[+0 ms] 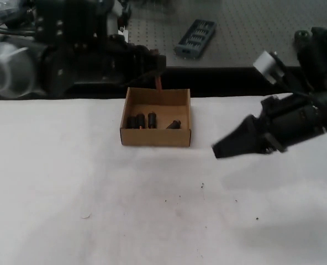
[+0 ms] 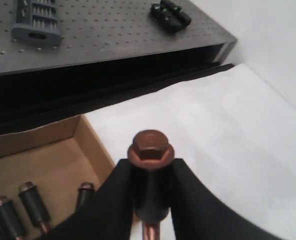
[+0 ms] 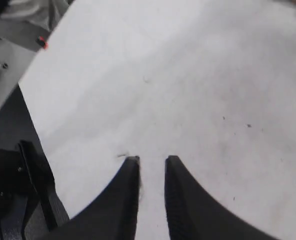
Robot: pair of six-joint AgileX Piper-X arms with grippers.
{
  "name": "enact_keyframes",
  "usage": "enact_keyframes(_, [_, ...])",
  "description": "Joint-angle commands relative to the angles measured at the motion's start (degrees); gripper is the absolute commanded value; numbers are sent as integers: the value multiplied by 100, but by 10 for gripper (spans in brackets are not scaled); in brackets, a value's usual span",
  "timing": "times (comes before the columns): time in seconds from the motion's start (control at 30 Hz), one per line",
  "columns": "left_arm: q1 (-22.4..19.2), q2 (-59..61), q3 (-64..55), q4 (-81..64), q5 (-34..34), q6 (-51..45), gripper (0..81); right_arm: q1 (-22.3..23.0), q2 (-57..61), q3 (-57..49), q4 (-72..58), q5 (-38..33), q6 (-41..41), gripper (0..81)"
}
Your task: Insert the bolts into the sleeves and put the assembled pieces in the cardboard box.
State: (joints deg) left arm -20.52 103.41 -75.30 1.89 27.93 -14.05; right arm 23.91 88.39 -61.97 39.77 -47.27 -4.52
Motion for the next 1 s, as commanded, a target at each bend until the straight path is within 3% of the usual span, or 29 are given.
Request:
enact_keyframes(0.0, [62,966,-1174,473,-257,267,6,22,-318,-12,840,376,-589,151])
enact_keyframes(0.23, [55,1751,-1946,1024,-589,408,6,22,-982,56,1042,382,-580,151])
enact_keyframes(0.4, [55,1988,-1960,1484,-719,837,6,22,-1669,733,867,382,-492,151])
enact_keyframes(0.67, [55,2230,-2005,1606,-969,1019,6,22,-2849,1965,202,382,227,149])
enact_keyframes(0.97, [81,2254,-2006,1477,-1213,1220,18,22,-3703,2571,-725,382,754,149])
